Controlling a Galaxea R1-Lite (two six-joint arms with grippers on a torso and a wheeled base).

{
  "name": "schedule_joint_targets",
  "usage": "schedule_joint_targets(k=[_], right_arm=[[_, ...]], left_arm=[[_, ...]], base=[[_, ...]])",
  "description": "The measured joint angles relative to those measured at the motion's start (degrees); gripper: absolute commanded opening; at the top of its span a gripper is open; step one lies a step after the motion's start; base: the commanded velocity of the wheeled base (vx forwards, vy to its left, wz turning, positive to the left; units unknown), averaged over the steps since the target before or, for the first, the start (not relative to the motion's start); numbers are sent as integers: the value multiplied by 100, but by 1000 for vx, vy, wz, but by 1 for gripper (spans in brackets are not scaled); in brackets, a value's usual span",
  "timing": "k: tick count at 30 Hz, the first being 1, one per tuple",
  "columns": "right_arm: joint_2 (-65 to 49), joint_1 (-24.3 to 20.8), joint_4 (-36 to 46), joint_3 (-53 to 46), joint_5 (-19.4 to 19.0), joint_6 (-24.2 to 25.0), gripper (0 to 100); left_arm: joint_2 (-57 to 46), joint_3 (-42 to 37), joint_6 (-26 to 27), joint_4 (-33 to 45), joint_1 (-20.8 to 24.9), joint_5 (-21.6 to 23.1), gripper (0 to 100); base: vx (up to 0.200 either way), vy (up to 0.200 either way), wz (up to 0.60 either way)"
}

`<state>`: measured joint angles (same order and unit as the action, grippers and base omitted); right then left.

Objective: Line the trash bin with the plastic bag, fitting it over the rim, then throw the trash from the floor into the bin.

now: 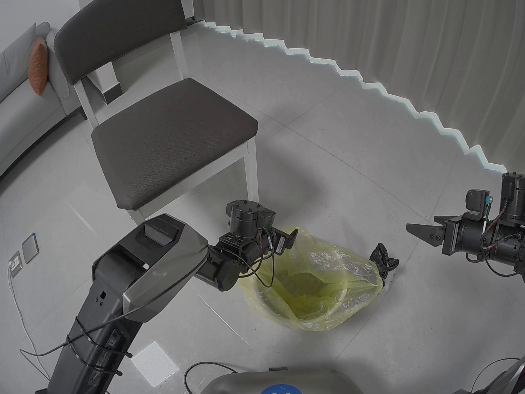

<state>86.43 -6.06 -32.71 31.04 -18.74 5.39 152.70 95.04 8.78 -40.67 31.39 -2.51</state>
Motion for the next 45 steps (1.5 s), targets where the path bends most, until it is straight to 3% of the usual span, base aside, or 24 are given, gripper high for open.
schedule_joint_targets(k=[12, 17, 21, 23, 27, 32, 38, 45], right_arm=[[155, 99, 24, 10, -291, 5, 100], [150, -83, 197, -28, -299, 7, 100], [149, -234, 835, 171, -230, -39, 100], [157, -286, 1453, 405, -96, -107, 100], [286, -383, 2283, 1063, 697, -296, 100], [758, -588, 2450, 1603, 1348, -601, 100], [1563, -833, 2116, 1880, 1653, -727, 100], [2548, -909, 1374, 1946, 1713, -773, 100]], left_arm=[[-873, -1574, -93, -457, -33, -191, 100], [-1653, -2122, -446, -66, 80, -471, 100], [-2147, -2464, -756, 315, 154, -607, 100], [-2343, -2669, -862, 364, 188, -662, 100], [-2645, -3245, -1033, 200, 204, -739, 100], [-2861, -3961, -1123, -293, 140, -786, 100], [-2931, -4502, -1156, -729, -2, -780, 100], [-2875, -4863, -1145, -1178, -77, -763, 100]], base=[[0, 0, 0], [0, 0, 0], [0, 0, 0], [0, 0, 0], [0, 0, 0], [0, 0, 0], [0, 0, 0], [0, 0, 0]])
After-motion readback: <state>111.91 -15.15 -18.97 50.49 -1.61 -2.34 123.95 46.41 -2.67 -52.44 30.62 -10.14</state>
